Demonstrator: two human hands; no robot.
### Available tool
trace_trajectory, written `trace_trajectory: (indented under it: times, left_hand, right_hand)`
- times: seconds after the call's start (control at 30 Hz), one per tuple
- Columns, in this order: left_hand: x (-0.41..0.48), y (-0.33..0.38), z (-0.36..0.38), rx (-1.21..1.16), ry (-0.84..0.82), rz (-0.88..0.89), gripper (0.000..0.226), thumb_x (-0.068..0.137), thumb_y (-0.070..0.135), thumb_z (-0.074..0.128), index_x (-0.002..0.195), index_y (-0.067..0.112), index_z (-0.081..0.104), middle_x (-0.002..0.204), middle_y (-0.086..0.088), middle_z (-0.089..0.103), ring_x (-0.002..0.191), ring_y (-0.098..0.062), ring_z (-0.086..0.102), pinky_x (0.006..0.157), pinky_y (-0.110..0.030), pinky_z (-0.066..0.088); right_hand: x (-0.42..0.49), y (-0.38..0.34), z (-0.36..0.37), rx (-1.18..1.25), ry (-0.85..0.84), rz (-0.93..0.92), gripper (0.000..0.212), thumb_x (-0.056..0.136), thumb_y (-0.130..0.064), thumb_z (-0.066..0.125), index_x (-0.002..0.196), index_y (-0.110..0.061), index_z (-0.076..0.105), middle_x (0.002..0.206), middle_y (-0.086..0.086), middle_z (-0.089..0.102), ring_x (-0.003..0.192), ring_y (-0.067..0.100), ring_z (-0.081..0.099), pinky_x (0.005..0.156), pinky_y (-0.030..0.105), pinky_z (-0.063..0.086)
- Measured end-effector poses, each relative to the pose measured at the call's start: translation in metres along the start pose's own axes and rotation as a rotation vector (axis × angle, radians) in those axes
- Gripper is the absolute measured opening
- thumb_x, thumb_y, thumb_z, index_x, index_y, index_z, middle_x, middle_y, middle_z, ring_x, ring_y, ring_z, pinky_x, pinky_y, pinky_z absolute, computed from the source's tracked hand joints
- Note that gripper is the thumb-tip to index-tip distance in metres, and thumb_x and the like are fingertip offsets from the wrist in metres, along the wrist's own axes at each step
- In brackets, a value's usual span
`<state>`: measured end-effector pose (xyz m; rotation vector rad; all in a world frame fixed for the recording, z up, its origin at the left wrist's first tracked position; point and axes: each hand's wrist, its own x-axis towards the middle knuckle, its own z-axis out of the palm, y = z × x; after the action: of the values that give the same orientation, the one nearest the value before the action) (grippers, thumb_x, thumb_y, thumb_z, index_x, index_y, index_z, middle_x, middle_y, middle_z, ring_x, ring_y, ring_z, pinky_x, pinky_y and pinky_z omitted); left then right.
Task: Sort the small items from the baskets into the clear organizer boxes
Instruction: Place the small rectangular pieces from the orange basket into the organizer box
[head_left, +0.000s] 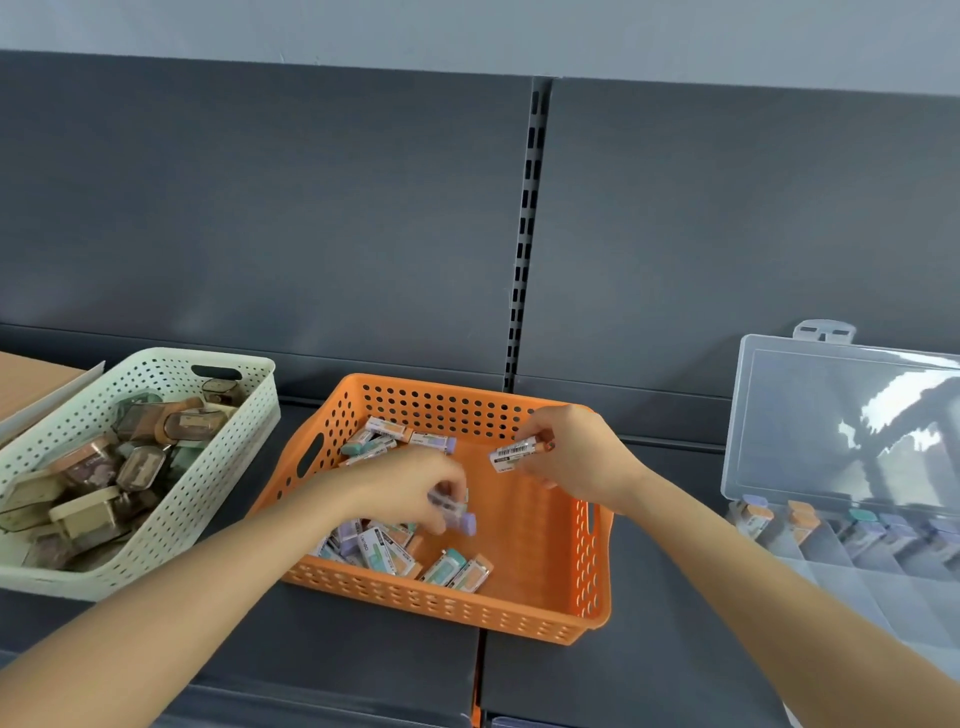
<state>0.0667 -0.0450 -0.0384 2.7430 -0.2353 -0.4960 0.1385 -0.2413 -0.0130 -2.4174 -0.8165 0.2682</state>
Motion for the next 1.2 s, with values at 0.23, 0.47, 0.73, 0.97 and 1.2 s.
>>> trace_trajectory:
  times: [0.23,0.47,0.73,0.97,1.2]
  left_hand:
    - [0.0,0.016,-0.014,-0.328,0.295,-0.043,0.04,0.079,0.032,0.074,0.116,0.027,0.062,0.107,0.014,0.061,0.099,-0.004,0.056,0.089,-0.029,0.048]
    - [0.011,0.054,-0.019,-0.461,0.428,0.084,0.014,0.091,0.023,0.062,0.086,0.035,0.064,0.083,0.02,0.067,0.078,0.004,0.061,0.072,-0.024,0.046]
    - [0.037,0.115,-0.023,-0.587,0.478,0.149,0.013,0.085,0.02,0.065,0.097,0.023,0.068,0.091,0.008,0.07,0.087,-0.012,0.066,0.083,-0.042,0.054]
    - [0.073,0.189,-0.011,-0.625,0.492,0.17,0.01,0.081,0.01,0.065,0.089,0.015,0.063,0.086,0.007,0.07,0.081,-0.016,0.067,0.079,-0.04,0.054]
    - [0.115,0.278,0.013,-0.608,0.473,0.202,0.014,0.08,0.009,0.065,0.087,0.02,0.062,0.083,0.004,0.067,0.08,-0.021,0.065,0.073,-0.039,0.056]
  right_hand:
    - [-0.018,0.004,-0.02,0.259,0.083,0.077,0.012,0.086,-0.012,0.067,0.098,-0.013,0.065,0.085,0.002,0.069,0.062,0.012,0.07,0.064,0.035,0.058]
    - [-0.039,0.029,-0.045,0.305,0.221,0.129,0.011,0.087,-0.009,0.064,0.095,-0.015,0.063,0.08,0.0,0.068,0.056,0.007,0.066,0.054,0.016,0.052]
    - [-0.073,0.071,-0.076,0.396,0.308,0.21,0.017,0.085,-0.011,0.067,0.102,-0.011,0.064,0.074,0.002,0.07,0.061,0.013,0.067,0.064,0.023,0.058]
    - [-0.104,0.122,-0.119,0.347,0.331,0.217,0.017,0.083,-0.013,0.068,0.099,-0.016,0.066,0.078,0.0,0.069,0.061,0.017,0.068,0.063,0.028,0.059]
    - [-0.147,0.197,-0.173,0.244,0.37,0.218,0.023,0.081,-0.017,0.072,0.102,-0.021,0.065,0.078,-0.011,0.062,0.063,0.011,0.063,0.063,0.02,0.053]
